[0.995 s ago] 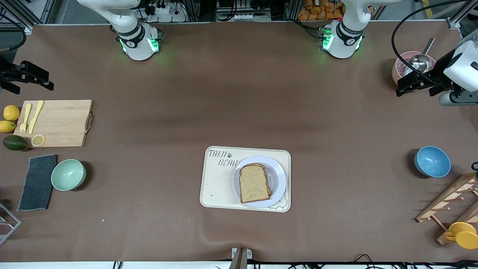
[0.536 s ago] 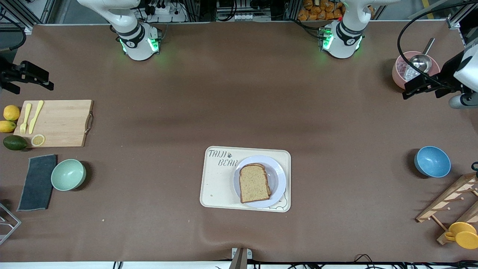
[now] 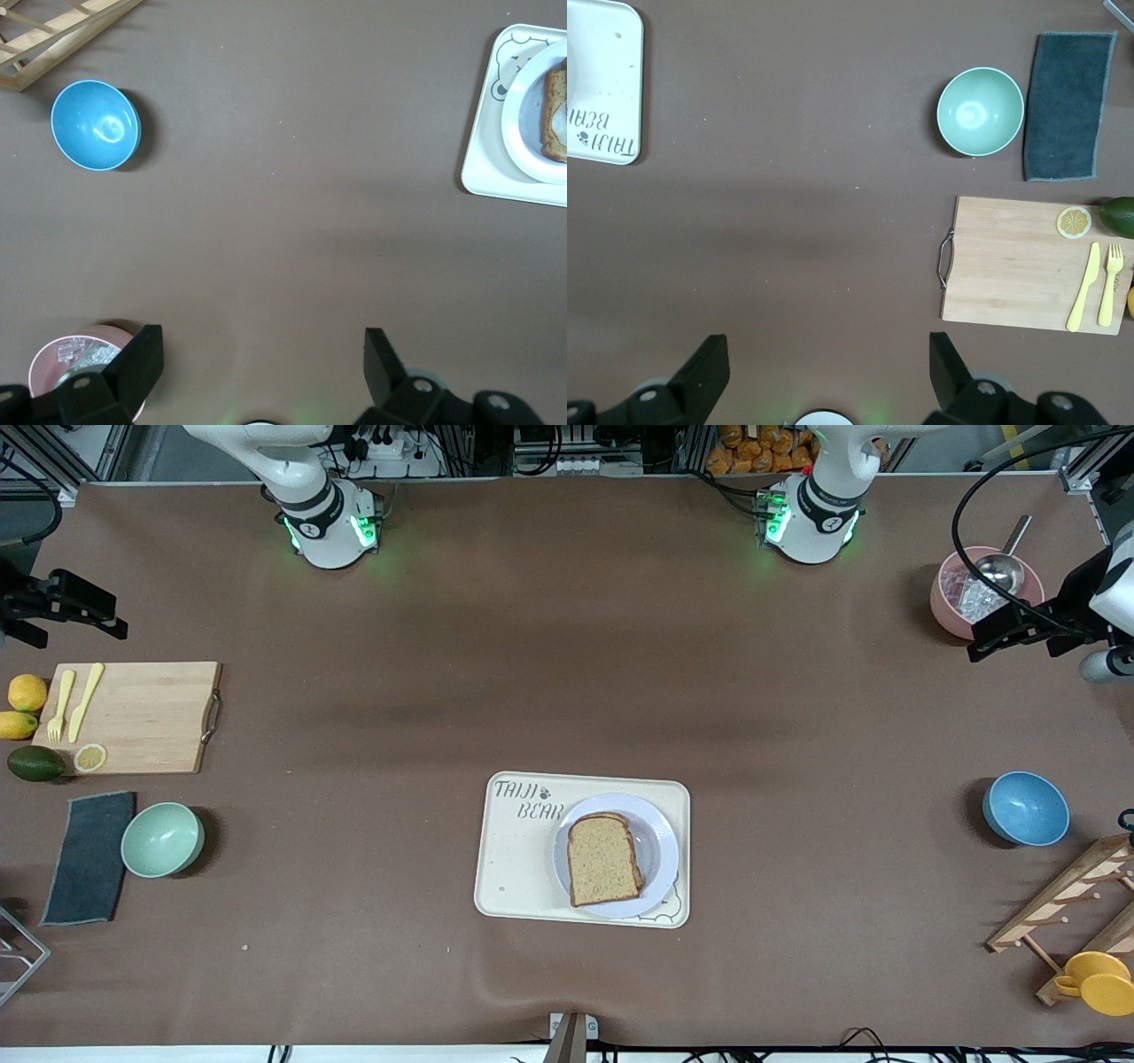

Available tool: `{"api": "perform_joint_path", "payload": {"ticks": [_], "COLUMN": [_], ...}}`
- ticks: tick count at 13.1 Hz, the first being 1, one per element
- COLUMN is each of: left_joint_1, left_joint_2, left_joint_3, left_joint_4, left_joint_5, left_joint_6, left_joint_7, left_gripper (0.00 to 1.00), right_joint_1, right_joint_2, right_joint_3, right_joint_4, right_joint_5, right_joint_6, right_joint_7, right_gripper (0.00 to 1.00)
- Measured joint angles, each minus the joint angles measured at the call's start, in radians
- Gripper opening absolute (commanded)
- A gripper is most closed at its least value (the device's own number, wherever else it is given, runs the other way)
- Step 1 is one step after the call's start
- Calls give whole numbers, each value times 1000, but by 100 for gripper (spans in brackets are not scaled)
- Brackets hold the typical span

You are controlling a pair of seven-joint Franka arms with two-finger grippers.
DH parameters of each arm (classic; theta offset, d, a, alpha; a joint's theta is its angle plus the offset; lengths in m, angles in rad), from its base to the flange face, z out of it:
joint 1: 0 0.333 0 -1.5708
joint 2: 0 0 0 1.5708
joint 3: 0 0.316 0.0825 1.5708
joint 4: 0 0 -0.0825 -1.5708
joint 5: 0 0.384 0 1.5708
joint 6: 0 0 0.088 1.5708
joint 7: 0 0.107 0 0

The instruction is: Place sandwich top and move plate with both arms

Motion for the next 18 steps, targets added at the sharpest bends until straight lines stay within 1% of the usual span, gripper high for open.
{"api": "perform_joint_path", "payload": {"ticks": [9,13,18], "left_joint_1": [4,5,5], "left_joint_2": [-9,-42,-47], "left_joint_3": [-11,-20,-21], "left_joint_4": [-1,-33,-35], "left_joint_5": [0,0,0], "left_joint_6": [-44,-49,-46], "left_joint_7": [-1,-1,0], "left_gripper": [100,100,100], "right_joint_1": [0,0,0], "right_joint_2": [0,0,0], "right_joint_3": [0,0,0], "right_joint_4": [0,0,0], "right_joint_5": [0,0,0], "right_joint_6": [0,0,0], "right_joint_7": [0,0,0], "right_gripper": [100,100,100]}}
